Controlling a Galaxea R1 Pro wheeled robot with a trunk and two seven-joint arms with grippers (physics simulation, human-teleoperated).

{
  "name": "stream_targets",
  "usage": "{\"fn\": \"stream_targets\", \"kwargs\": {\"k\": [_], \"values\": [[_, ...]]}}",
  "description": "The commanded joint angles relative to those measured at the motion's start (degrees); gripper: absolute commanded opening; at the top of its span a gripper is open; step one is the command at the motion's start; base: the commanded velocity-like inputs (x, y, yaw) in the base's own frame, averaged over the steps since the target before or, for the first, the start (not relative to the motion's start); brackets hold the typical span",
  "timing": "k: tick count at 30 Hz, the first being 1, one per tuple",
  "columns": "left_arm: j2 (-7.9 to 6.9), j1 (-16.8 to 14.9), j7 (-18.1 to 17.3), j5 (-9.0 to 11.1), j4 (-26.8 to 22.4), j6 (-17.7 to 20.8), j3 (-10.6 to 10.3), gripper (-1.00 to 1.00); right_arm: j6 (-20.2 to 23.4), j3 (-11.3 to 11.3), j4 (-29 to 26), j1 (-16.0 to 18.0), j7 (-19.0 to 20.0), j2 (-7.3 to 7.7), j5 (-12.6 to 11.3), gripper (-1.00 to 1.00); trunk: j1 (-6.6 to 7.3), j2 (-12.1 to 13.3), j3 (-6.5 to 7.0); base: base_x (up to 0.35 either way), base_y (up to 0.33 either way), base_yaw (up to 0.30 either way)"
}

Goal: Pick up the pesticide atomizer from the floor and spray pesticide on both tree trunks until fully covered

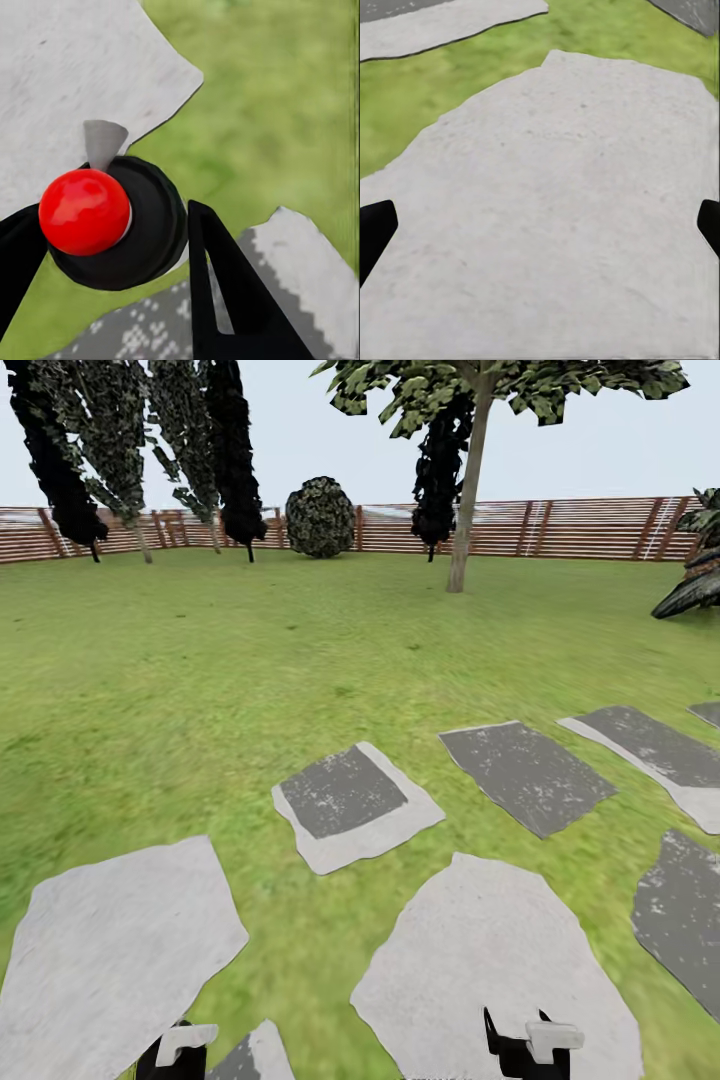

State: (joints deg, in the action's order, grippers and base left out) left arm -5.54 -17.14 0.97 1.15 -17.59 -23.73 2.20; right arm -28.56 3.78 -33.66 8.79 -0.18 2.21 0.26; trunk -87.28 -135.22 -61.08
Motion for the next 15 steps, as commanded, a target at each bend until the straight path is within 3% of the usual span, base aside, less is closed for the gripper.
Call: {"fn": "stream_targets", "kwargs": {"k": [1,5,15], "values": [[0.0,0.0,0.0,0.0,0.0,0.0,0.0,-1.0,0.0,0.0,0.0,0.0,0.0,0.0,0.0,1.0,0.0,0.0,0.0,0.034,0.0,-0.296],[0.0,0.0,0.0,0.0,-0.1,0.0,0.0,-1.0,0.0,0.0,0.0,0.0,0.0,-0.01,0.0,1.0,0.0,0.0,0.0,0.181,0.0,-0.296],[0.0,0.0,0.0,0.1,-0.1,0.0,0.0,-1.0,0.0,0.0,0.0,0.0,0.0,-0.01,-0.1,1.0,0.0,0.0,0.01,0.319,0.0,-0.296]]}}
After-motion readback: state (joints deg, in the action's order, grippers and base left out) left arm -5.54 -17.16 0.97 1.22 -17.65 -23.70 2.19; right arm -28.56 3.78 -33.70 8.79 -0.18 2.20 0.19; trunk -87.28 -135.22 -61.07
